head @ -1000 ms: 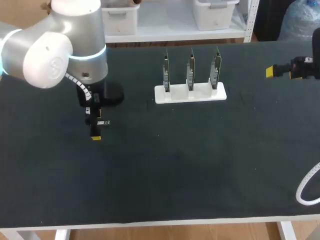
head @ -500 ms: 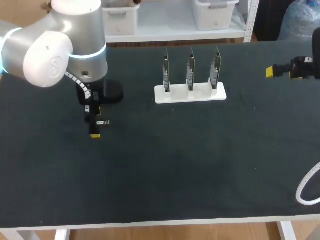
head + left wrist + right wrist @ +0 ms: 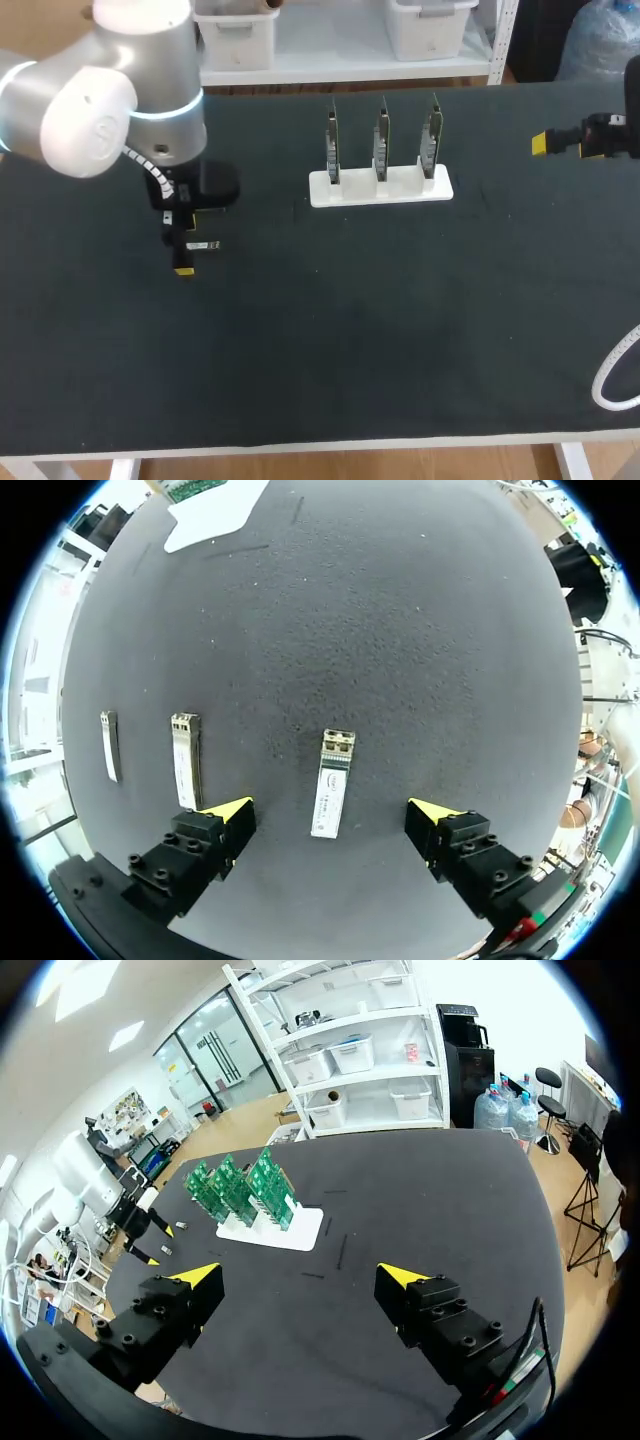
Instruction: Pick up the optical module with the left hand, and insert it into the network port with the right hand.
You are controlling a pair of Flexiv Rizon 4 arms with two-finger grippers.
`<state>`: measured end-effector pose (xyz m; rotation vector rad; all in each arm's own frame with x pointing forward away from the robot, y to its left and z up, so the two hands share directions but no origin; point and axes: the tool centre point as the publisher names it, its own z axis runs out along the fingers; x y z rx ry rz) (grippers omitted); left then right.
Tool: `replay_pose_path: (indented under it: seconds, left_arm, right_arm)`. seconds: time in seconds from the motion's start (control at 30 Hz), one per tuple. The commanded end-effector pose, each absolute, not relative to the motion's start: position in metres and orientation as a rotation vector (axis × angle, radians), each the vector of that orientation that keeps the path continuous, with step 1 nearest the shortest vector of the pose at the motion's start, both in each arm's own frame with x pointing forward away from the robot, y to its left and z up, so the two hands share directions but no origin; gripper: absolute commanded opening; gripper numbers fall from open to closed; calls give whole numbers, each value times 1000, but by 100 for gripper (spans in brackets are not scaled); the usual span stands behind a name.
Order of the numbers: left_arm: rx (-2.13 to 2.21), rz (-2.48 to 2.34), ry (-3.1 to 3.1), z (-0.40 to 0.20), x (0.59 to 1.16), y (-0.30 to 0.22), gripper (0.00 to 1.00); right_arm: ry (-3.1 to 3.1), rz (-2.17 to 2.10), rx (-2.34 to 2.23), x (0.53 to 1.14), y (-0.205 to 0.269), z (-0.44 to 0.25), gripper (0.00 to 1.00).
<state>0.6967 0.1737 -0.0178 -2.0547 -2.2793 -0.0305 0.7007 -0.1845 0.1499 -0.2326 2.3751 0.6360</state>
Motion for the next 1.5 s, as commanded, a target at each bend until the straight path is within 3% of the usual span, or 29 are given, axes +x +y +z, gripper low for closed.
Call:
replay_pose_path:
  seconds: [0.03, 1.5]
  left_arm:
    - [-2060, -24, -2278, -18, 697, 176, 100]
    - [-2040, 1, -2295, -26, 703, 186, 100]
  right_arm:
    - [2376, 631, -230, 700, -184, 151, 100]
    - [2376, 631, -230, 700, -184, 151, 100]
